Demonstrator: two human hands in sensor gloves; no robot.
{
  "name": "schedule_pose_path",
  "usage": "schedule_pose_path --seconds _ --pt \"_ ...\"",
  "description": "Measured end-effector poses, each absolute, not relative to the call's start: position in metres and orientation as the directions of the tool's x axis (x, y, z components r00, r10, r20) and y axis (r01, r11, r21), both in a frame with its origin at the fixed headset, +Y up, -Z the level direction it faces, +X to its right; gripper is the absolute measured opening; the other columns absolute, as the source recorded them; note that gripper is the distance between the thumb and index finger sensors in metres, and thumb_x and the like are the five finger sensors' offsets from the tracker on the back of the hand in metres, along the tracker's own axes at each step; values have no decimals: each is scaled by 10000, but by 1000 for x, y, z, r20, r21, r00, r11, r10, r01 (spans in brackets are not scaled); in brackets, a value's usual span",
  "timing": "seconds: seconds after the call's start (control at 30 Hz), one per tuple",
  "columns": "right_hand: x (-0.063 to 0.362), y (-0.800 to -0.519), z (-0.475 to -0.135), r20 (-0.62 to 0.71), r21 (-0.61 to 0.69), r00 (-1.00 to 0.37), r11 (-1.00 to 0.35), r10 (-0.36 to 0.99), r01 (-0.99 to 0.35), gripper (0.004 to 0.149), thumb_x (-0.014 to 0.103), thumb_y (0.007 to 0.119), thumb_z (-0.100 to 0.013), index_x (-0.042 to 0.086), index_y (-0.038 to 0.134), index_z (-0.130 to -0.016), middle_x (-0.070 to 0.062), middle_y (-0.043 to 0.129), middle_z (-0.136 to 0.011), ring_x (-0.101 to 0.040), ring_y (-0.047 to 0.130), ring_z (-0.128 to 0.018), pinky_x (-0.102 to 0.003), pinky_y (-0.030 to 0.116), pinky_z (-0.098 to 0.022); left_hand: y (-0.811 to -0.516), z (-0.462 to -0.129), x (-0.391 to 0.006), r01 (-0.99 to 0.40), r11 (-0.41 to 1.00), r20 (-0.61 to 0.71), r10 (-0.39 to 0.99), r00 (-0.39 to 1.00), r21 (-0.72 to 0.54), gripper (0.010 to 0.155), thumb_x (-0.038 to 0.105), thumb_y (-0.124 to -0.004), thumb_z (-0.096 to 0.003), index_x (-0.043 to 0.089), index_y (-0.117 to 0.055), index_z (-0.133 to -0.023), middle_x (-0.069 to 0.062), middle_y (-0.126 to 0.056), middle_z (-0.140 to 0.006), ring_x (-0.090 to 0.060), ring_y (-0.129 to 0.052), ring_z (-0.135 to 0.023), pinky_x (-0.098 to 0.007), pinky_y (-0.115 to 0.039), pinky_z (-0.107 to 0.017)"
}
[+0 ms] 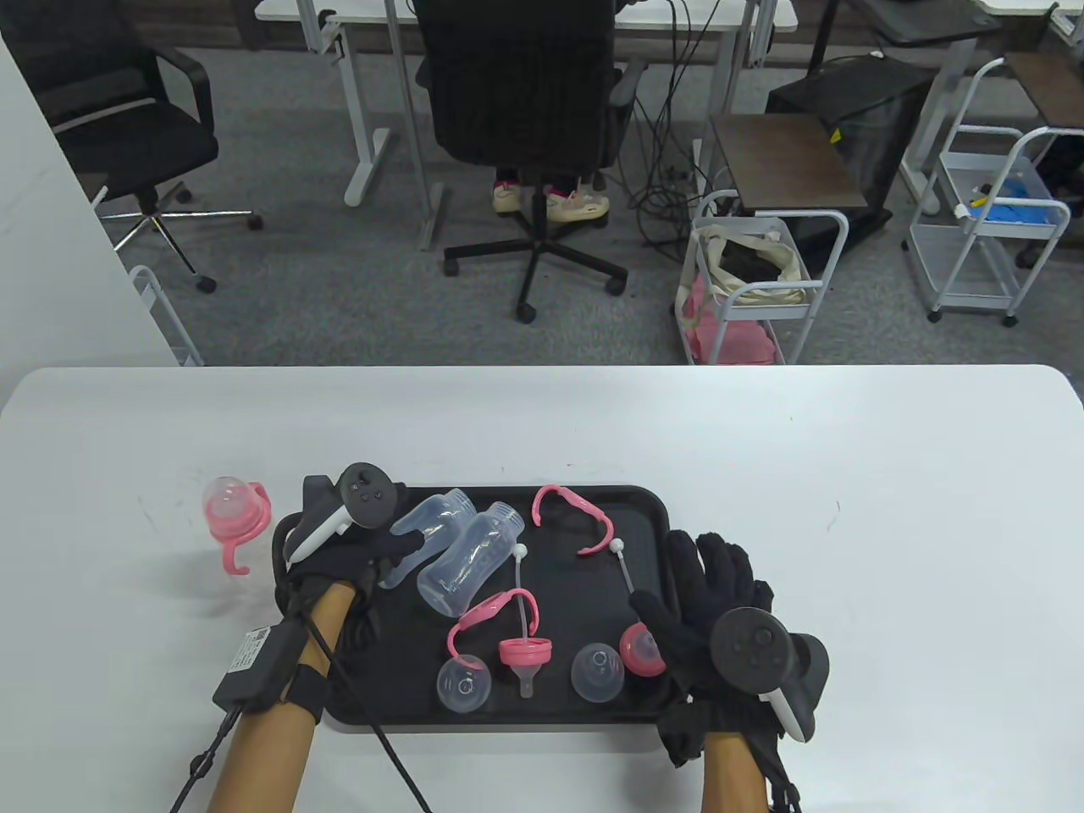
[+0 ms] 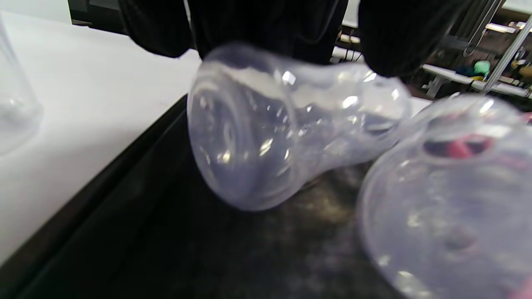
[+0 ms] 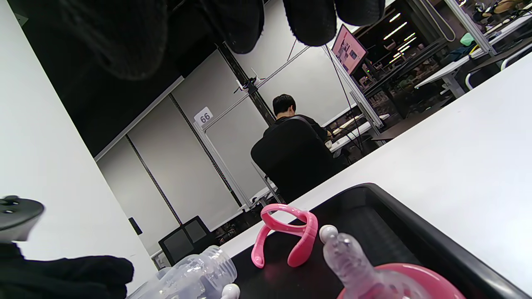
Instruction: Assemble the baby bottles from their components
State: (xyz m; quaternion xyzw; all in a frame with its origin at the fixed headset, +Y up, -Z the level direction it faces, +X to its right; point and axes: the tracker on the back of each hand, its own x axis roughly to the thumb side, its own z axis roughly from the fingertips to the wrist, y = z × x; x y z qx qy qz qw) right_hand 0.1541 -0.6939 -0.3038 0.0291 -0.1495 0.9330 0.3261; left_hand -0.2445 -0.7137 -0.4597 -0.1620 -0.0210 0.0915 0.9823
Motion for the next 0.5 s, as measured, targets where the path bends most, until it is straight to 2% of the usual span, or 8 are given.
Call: schedule_pose_path --seconds 0.07,0.27,0.33,0.5 --pt "154 -694 -304 154 -258 -785 -742 600 -618 775 583 776 -532 201 510 -1152 -242 436 -1194 -532 376 -1080 -773 284 -699 -721 -464 -243 -144 930 -2 152 988 -339 787 573 -765 -541 276 -426 -1186 -43 -589 -1197 -326 -682 -1106 -586 -587 -799" --pt "153 -692 -304 167 -265 -785 -740 597 -619 776 581 776 -533 200 507 -1153 -242 437 -1194 -532 379 -1080 -772 288 -700 -732 -475 -237 -54 937 11 61 998 -344 855 626 -772 -506 248 -419 -1187 -55 -606 -1180 -314 -733 -1067 -569 -619 -784" --pt "153 -692 -304 169 -266 -785 -739 596 -619 777 580 777 -532 198 508 -1153 -243 438 -1194 -534 382 -1079 -772 290 -700 -732 -478 -236 -61 939 7 68 998 -339 871 632 -786 -494 240 -428 -1185 -59 -620 -1172 -315 -746 -1054 -565 -630 -779" --pt "153 -692 -304 167 -264 -780 -735 603 -624 763 569 773 -537 198 510 -1151 -242 441 -1192 -534 386 -1078 -770 293 -702 -741 -482 -236 19 933 18 -13 1000 -360 952 647 -837 -454 238 -385 -1186 -51 -615 -1168 -308 -751 -1043 -569 -648 -765"
